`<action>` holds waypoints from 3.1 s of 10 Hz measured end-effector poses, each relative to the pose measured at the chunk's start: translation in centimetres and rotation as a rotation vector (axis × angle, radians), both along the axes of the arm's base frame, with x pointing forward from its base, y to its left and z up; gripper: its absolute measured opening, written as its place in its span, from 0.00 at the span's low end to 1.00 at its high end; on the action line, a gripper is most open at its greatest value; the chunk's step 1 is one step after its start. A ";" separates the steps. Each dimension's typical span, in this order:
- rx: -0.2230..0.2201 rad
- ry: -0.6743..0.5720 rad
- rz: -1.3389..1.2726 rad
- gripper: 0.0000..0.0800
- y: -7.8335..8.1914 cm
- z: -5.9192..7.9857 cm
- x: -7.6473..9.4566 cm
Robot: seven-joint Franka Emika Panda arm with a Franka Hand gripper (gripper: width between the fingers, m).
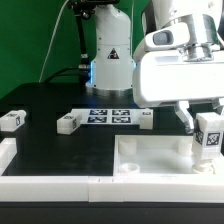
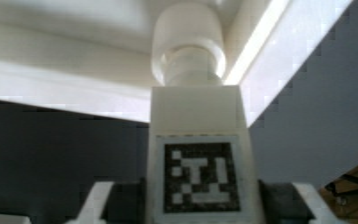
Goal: Assemble one leg
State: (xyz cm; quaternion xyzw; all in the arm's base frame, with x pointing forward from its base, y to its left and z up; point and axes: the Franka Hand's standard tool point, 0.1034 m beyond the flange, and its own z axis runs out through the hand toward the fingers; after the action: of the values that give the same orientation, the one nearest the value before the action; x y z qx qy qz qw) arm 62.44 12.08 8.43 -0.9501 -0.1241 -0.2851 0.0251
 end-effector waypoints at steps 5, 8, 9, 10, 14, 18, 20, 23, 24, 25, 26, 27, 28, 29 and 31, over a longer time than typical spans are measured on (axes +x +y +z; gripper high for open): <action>-0.003 0.009 -0.005 0.36 -0.4 -1.0 -0.3; -0.002 -0.007 -0.007 0.50 -0.4 -1.0 -0.1; -0.002 -0.007 -0.007 0.50 -0.4 -1.0 -0.1; -0.002 -0.007 -0.007 0.68 -0.4 -1.0 -0.1; -0.002 -0.007 -0.007 0.81 -0.4 -1.0 -0.1; 0.002 0.020 -0.010 0.81 -0.9 1.1 0.7; 0.002 0.022 -0.009 0.81 -0.8 1.1 0.7; 0.005 0.112 0.001 0.81 -0.4 0.4 0.1; 0.007 0.258 0.000 0.81 -0.3 0.3 -0.1; 0.004 0.336 -0.004 0.81 -0.4 0.5 0.2; 0.007 0.427 -0.014 0.81 -0.5 0.6 0.1; -0.008 0.573 -0.024 0.81 -0.1 1.1 -0.3; -0.014 0.659 -0.014 0.81 0.2 1.3 -0.1; -0.018 0.731 -0.006 0.81 0.3 1.3 0.0; -0.011 0.671 -0.015 0.81 0.1 1.1 0.8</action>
Offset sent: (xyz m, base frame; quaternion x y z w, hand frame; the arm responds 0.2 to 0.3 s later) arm -0.0012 -0.0035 -0.0082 0.0097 0.0063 -0.0055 0.9999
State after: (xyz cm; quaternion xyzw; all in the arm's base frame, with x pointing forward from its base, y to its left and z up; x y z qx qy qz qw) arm 63.24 12.14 9.57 -0.9920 -0.1037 0.0442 0.0571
